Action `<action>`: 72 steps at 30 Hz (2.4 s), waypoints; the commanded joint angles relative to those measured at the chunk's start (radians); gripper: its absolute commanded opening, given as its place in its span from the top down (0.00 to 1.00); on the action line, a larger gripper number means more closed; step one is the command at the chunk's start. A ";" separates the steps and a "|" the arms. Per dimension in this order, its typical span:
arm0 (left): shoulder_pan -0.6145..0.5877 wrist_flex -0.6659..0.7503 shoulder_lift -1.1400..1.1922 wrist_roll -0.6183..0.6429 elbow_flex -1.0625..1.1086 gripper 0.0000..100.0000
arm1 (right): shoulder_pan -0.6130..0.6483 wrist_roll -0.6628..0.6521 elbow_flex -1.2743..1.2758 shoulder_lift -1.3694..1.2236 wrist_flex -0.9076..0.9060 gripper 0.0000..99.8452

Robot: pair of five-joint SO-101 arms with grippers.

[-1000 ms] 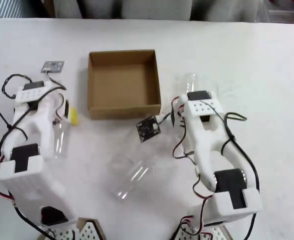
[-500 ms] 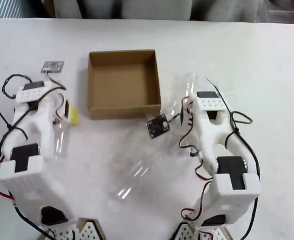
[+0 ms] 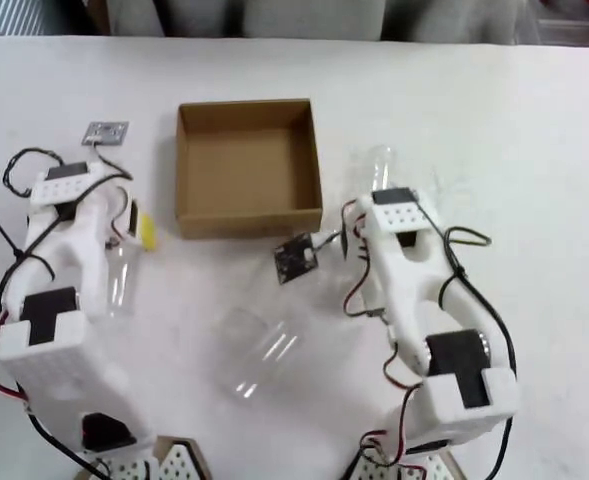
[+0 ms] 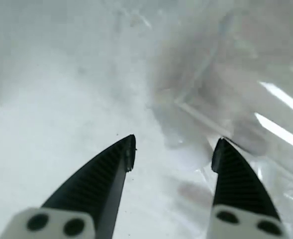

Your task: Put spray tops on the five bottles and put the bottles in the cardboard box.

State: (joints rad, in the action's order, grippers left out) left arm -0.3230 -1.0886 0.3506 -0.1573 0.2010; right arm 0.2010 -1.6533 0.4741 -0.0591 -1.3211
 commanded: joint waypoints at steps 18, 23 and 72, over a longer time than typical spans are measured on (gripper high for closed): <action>-0.002 0.020 -0.005 -0.009 -0.046 0.90 | -0.030 0.009 0.064 0.005 0.153 0.85; -0.002 0.020 -0.005 -0.009 -0.046 0.90 | -0.038 0.015 0.061 0.012 0.153 0.90; -0.008 0.020 -0.005 -0.009 -0.041 0.90 | -1.244 0.830 0.485 0.369 0.955 0.98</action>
State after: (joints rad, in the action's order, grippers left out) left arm -0.3230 -1.0886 0.3506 -0.1573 0.2010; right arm -1.0280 -0.7756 0.9544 0.2723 -0.4204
